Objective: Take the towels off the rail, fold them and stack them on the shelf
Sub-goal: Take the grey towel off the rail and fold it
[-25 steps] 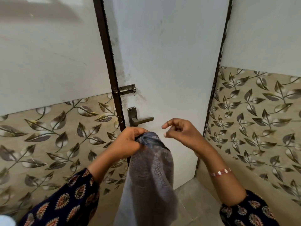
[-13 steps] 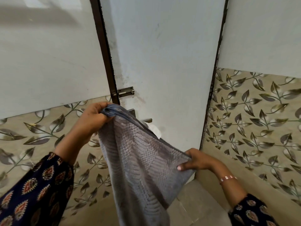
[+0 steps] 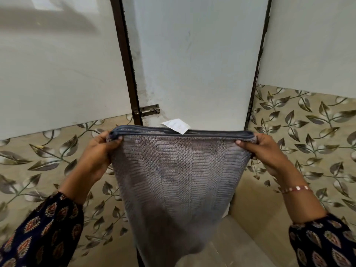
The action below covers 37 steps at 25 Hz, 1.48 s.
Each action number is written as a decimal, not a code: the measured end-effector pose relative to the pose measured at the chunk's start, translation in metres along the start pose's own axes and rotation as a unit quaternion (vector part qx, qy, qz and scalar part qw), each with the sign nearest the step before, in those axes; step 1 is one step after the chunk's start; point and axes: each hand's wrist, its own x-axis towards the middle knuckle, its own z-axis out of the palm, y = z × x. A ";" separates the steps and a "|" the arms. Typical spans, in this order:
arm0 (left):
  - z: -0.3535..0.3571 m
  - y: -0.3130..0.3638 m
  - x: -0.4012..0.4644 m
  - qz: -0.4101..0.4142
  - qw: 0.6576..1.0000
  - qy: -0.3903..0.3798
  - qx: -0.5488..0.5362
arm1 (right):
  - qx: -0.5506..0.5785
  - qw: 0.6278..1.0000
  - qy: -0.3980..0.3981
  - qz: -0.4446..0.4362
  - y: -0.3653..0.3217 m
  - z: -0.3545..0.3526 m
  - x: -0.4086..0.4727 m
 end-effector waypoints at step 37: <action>0.122 -0.003 -0.041 0.264 0.959 0.044 0.099 | -0.410 0.874 0.000 -0.259 -0.156 0.087 0.021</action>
